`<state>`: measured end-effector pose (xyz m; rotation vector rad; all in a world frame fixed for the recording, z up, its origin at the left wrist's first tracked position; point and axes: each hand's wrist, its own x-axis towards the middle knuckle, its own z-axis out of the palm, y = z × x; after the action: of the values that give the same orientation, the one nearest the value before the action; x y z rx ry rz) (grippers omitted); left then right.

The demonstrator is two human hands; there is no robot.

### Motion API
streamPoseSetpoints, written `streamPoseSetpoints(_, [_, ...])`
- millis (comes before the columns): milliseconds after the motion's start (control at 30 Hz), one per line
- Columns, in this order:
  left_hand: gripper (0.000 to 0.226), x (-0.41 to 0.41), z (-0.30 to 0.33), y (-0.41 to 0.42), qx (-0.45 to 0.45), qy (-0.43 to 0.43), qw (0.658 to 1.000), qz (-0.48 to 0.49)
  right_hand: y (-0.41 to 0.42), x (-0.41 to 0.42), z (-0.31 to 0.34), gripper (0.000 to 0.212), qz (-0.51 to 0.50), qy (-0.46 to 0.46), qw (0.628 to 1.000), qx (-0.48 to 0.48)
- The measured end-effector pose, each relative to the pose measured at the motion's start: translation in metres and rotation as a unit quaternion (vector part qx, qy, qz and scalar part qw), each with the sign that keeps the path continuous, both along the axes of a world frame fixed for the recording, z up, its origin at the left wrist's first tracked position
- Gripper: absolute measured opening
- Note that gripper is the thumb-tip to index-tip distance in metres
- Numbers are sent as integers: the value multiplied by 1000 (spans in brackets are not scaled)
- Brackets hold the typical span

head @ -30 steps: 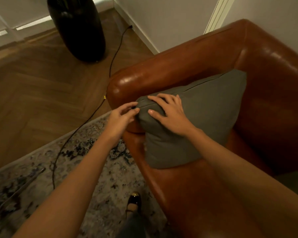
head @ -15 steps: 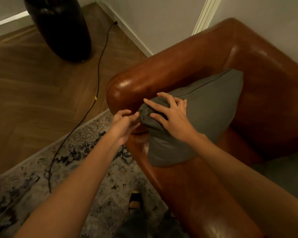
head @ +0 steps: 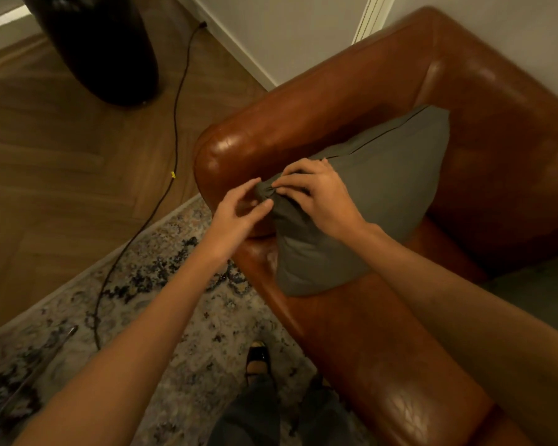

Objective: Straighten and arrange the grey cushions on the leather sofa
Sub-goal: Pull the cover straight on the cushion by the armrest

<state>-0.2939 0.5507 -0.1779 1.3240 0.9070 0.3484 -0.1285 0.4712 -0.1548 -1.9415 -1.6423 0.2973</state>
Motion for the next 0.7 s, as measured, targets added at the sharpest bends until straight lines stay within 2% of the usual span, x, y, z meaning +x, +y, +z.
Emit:
streamPoseSetpoints(67, [58,-2,-1,0,71,19,997,-20,1,-1,-2,18,-9,30,999,18])
streamPoseSetpoints(200, [65,7,-3,4,222,94,970,-36,3,-1,1,11,-18,111,993,45])
streamPoseSetpoints(267, [61,12,-4,8,303,147,938,-84,4,3,3,19,-39,123,990,52])
streamPoseSetpoints(333, [47,17,-2,10,347,176,915,-108,3,9,2,22,-78,126,988,46])
streamPoseSetpoints(400, [35,20,1,9,350,166,917,-97,-3,19,-1,21,-123,129,983,44])
streamPoseSetpoints(533, [22,12,7,8,291,121,948,-42,-28,61,-5,23,-210,121,969,36])
streamPoseSetpoints(633, [17,4,15,14,214,106,969,-61,-46,108,-2,24,-287,125,949,32])
streamPoseSetpoints(700, [15,5,25,22,152,126,977,-84,-53,142,2,25,-329,128,936,23])
